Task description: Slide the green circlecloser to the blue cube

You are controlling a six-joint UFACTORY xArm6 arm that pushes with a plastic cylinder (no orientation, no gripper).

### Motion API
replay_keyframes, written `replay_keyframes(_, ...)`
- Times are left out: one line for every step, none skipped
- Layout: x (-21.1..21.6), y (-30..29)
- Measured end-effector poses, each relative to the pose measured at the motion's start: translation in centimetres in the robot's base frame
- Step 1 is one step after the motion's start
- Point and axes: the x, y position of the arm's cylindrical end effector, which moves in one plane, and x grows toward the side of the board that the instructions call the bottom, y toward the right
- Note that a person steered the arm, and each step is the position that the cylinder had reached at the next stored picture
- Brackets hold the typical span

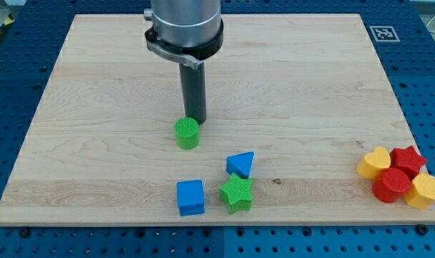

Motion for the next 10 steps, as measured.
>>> replay_keyframes(-0.1, -0.9)
replay_keyframes(1.0, -1.3)
replay_keyframes(2.9, -1.1)
replay_keyframes(3.0, -2.1)
replay_keyframes(3.1, -3.2)
replay_keyframes(3.9, -3.6)
replay_keyframes(5.7, -2.3)
replay_keyframes(6.8, -1.3)
replay_keyframes(6.8, -1.3)
replay_keyframes(6.8, -1.3)
